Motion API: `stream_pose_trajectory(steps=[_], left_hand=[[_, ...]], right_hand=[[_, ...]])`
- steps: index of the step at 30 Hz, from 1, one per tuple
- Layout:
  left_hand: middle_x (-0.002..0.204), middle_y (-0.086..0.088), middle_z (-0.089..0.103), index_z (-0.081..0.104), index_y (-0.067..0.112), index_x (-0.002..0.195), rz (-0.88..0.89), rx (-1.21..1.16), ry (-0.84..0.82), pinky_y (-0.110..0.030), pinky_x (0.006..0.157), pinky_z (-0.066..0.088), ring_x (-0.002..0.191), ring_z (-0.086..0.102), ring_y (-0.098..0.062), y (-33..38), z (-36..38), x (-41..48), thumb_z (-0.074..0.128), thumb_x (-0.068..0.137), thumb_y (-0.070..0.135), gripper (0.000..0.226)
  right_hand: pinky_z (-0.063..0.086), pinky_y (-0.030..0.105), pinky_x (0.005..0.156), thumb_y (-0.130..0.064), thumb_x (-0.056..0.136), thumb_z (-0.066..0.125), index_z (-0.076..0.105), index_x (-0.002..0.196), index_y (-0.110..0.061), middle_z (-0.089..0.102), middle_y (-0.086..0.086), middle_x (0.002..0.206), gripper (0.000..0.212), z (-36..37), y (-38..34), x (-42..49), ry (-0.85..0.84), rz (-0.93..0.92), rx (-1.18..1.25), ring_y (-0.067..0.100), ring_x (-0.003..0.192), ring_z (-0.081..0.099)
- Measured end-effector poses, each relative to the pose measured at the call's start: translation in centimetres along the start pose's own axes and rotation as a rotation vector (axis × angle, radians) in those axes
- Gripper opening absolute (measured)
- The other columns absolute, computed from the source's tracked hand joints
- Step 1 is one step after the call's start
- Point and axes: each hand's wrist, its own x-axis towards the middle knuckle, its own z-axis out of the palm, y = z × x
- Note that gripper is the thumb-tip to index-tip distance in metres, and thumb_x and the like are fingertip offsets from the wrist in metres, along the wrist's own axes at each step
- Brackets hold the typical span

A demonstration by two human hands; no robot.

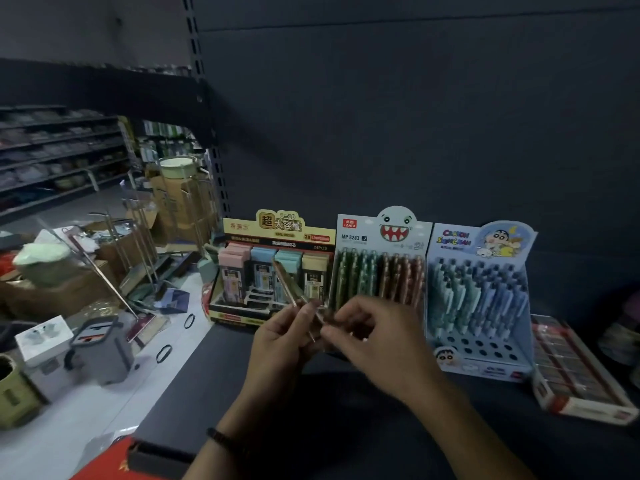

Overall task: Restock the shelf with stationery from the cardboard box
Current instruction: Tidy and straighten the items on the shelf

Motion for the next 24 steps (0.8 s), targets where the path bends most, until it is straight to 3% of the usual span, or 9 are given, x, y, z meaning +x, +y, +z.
stream_pose_trajectory(steps=[3, 8, 13, 15, 17, 19, 21, 24], left_hand=[[0.104, -0.029, 0.07, 0.076, 0.001, 0.111, 0.028, 0.034, -0.01, -0.043, 0.085, 0.06, 0.099, 0.067, -0.039, -0.3, -0.4, 0.0, 0.07, 0.092, 0.031, 0.036], [0.112, -0.027, 0.076, 0.073, 0.003, 0.119, 0.031, -0.073, 0.01, -0.039, 0.082, 0.065, 0.103, 0.077, -0.037, 0.0, 0.1, -0.3, 0.065, 0.095, 0.026, 0.033], [0.103, -0.02, 0.078, 0.071, 0.006, 0.122, 0.063, -0.142, 0.135, -0.036, 0.075, 0.066, 0.096, 0.079, -0.037, 0.4, -0.5, 0.5, 0.06, 0.105, 0.019, 0.024], [0.1, -0.025, 0.077, 0.07, 0.003, 0.12, 0.069, -0.06, 0.101, -0.034, 0.068, 0.065, 0.083, 0.078, -0.033, 0.1, -0.6, 0.4, 0.06, 0.106, 0.018, 0.023], [0.095, -0.023, 0.076, 0.069, 0.004, 0.121, 0.125, 0.07, 0.037, -0.035, 0.063, 0.061, 0.071, 0.073, -0.029, -0.5, -0.7, 0.3, 0.056, 0.108, 0.015, 0.022], [0.08, -0.012, 0.071, 0.07, 0.01, 0.123, 0.216, 0.242, -0.004, -0.035, 0.057, 0.051, 0.062, 0.061, -0.022, -1.2, -1.1, 0.4, 0.052, 0.11, 0.014, 0.023], [0.068, 0.003, 0.051, 0.071, 0.022, 0.128, 0.27, 0.379, -0.026, -0.031, 0.054, 0.036, 0.058, 0.042, -0.015, -1.7, -1.5, 0.6, 0.049, 0.113, 0.017, 0.027], [0.073, 0.003, 0.037, 0.06, 0.024, 0.145, 0.199, 0.294, -0.061, -0.03, 0.057, 0.028, 0.063, 0.03, -0.013, -1.8, -1.5, 0.5, 0.047, 0.106, 0.015, 0.041]], right_hand=[[0.054, 0.013, 0.073, -0.032, 0.082, 0.091, 0.074, 0.093, -0.033, 0.071, -0.019, 0.084, 0.02, 1.6, 0.3, -0.7, -0.017, 0.034, 0.042, -0.006, 0.087, 0.067], [0.056, 0.014, 0.077, -0.014, 0.088, 0.085, 0.079, 0.091, -0.031, 0.076, -0.021, 0.086, 0.018, 1.8, 1.1, -0.9, 0.101, 0.046, 0.204, -0.002, 0.086, 0.072], [0.054, 0.021, 0.063, -0.008, 0.092, 0.08, 0.081, 0.094, -0.027, 0.074, -0.006, 0.08, 0.019, -0.3, 1.7, -0.4, 0.159, 0.075, 0.394, 0.009, 0.072, 0.069], [0.06, 0.033, 0.065, -0.01, 0.093, 0.079, 0.08, 0.099, -0.029, 0.074, 0.0, 0.08, 0.02, -0.9, 1.9, 0.3, 0.203, 0.076, 0.431, 0.018, 0.073, 0.071], [0.065, 0.043, 0.07, -0.011, 0.094, 0.078, 0.078, 0.108, -0.028, 0.075, 0.001, 0.084, 0.023, -1.4, 1.7, 1.1, 0.263, 0.075, 0.456, 0.022, 0.076, 0.074], [0.066, 0.041, 0.073, -0.012, 0.093, 0.08, 0.074, 0.114, -0.025, 0.077, -0.002, 0.089, 0.025, -2.2, 1.4, 1.8, 0.342, 0.078, 0.423, 0.016, 0.081, 0.077], [0.066, 0.036, 0.075, -0.014, 0.092, 0.082, 0.072, 0.11, -0.023, 0.077, -0.003, 0.086, 0.023, -3.2, 1.3, 2.6, 0.404, 0.063, 0.367, 0.011, 0.079, 0.078], [0.064, 0.033, 0.075, -0.018, 0.092, 0.082, 0.073, 0.103, -0.023, 0.074, -0.007, 0.08, 0.015, -4.1, 1.3, 3.6, 0.427, 0.003, 0.205, 0.008, 0.077, 0.075]])
